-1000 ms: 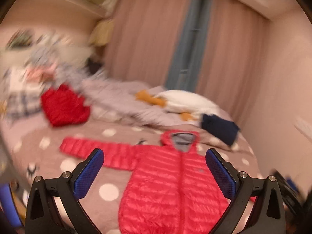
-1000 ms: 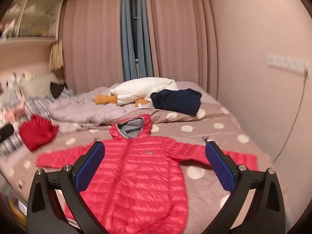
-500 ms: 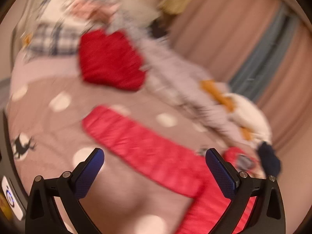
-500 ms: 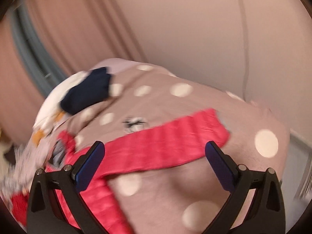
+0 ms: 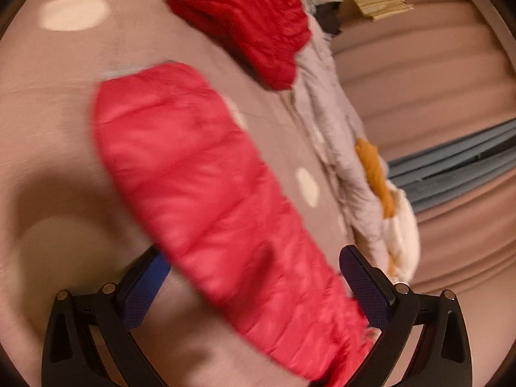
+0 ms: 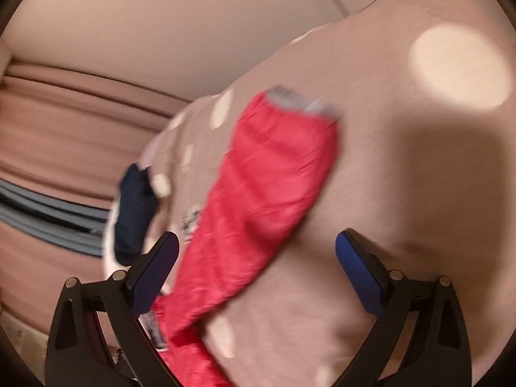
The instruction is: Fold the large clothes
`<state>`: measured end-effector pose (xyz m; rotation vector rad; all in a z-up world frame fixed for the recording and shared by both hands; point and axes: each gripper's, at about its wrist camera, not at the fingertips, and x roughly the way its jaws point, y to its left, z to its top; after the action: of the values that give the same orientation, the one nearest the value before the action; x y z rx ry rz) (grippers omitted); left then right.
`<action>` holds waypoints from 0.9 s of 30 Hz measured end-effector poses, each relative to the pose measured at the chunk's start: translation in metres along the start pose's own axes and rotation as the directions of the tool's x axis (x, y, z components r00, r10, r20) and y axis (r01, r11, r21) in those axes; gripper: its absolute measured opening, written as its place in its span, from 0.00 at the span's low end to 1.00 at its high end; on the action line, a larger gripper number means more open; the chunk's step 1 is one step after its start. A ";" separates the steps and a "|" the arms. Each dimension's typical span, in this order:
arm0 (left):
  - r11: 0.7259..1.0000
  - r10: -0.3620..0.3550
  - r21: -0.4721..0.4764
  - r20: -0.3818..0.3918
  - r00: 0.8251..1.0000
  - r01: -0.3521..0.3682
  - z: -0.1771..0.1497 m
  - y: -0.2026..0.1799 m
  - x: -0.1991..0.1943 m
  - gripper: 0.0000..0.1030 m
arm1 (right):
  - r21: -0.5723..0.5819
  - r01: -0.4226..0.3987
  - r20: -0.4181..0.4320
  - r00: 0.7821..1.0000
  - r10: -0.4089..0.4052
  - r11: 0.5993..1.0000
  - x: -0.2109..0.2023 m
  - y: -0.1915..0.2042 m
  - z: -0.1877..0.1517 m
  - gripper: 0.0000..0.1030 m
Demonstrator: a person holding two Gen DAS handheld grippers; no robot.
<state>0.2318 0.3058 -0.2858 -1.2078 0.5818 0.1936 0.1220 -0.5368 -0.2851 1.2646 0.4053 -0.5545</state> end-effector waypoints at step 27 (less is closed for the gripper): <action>0.943 0.276 0.189 0.008 0.961 -0.273 -0.004 0.004 -0.019 0.25 | -0.068 0.115 0.049 0.993 -0.111 0.991 -0.001 -0.014 0.057 0.29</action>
<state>0.2126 0.3068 -0.2805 -0.9424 0.7677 0.3557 0.1118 -0.5942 -0.2800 1.1642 0.4567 -0.6584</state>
